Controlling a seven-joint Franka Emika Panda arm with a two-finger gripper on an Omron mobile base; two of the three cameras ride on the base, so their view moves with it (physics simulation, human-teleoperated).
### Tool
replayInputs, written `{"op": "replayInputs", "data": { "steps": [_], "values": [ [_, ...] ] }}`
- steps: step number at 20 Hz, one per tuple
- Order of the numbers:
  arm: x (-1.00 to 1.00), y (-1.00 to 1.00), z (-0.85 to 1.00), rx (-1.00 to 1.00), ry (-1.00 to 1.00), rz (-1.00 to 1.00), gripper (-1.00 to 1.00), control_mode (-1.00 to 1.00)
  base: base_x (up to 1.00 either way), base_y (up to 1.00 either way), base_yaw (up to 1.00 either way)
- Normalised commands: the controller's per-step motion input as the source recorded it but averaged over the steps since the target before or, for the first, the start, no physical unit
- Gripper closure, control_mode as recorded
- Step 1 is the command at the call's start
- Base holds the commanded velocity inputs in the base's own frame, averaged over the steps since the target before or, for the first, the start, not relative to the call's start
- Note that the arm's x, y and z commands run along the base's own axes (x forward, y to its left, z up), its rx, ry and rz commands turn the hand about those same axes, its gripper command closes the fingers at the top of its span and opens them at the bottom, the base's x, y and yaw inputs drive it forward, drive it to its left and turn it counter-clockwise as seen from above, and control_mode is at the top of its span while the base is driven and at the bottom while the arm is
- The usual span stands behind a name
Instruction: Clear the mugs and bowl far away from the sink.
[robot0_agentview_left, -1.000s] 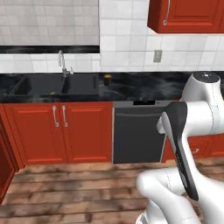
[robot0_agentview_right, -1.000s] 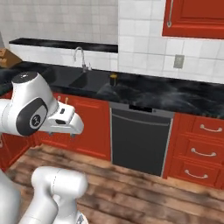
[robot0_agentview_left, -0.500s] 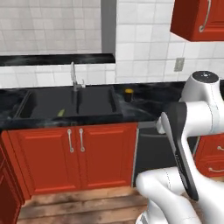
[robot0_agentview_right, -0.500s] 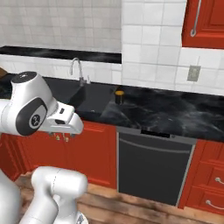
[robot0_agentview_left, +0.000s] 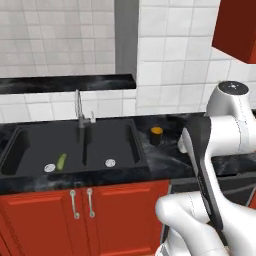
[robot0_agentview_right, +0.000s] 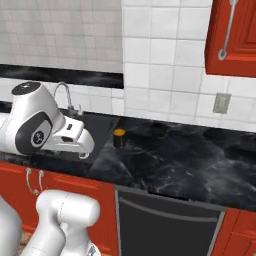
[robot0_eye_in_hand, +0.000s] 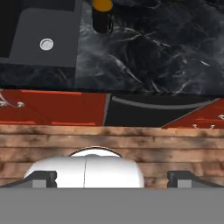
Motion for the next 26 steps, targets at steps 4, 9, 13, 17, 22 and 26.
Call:
{"op": "replayInputs", "data": {
  "steps": [4,9,13,17,22,26],
  "values": [
    [0.0,0.0,0.0,0.0,0.0,0.0,-1.0,1.0,0.99,-0.01,-0.01],
    [0.0,0.0,0.0,0.0,0.0,0.0,-1.0,1.0,0.77,-0.11,0.08],
    [0.0,0.0,0.0,0.0,0.0,0.0,-1.0,1.0,0.6,-0.18,0.18],
    [0.0,0.0,0.0,0.0,0.0,0.0,-1.0,1.0,0.46,-0.48,0.4],
    [0.0,0.0,0.0,0.0,0.0,0.0,-1.0,1.0,0.58,-0.54,0.46],
    [0.0,0.0,0.0,0.0,0.0,0.0,-1.0,1.0,0.64,-0.74,0.3]
  ]
}}
